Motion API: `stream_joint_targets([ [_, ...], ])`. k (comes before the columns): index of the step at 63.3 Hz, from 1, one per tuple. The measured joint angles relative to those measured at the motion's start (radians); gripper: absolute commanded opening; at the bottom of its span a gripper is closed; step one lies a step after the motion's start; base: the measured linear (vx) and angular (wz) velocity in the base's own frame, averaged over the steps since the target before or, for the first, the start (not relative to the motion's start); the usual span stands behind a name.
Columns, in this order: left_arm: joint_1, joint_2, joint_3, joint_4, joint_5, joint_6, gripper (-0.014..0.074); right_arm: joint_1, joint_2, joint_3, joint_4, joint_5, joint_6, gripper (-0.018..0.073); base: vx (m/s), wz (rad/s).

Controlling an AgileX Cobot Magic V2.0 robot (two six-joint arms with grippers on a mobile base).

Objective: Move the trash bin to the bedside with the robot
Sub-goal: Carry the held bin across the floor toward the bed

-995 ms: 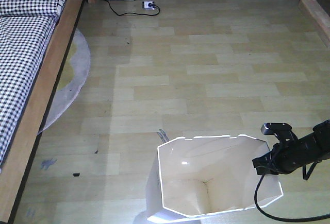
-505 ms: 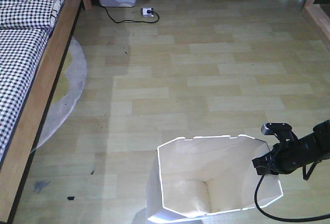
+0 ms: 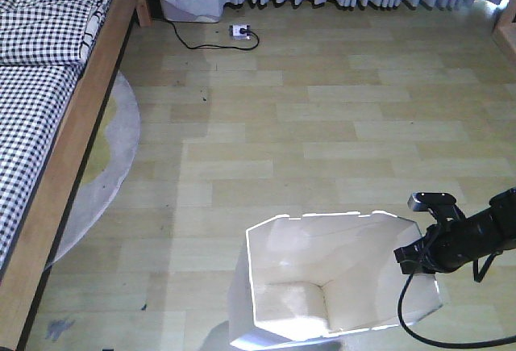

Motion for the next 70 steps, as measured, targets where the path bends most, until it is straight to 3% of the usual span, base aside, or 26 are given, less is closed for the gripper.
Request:
stream_joint_targets([
  [70,0.0,0.0,0.0,0.0,0.0,0.0,-0.0006,0.0,0.0,0.0,0.0,0.0,0.0,-0.0005,0.29,0.01],
])
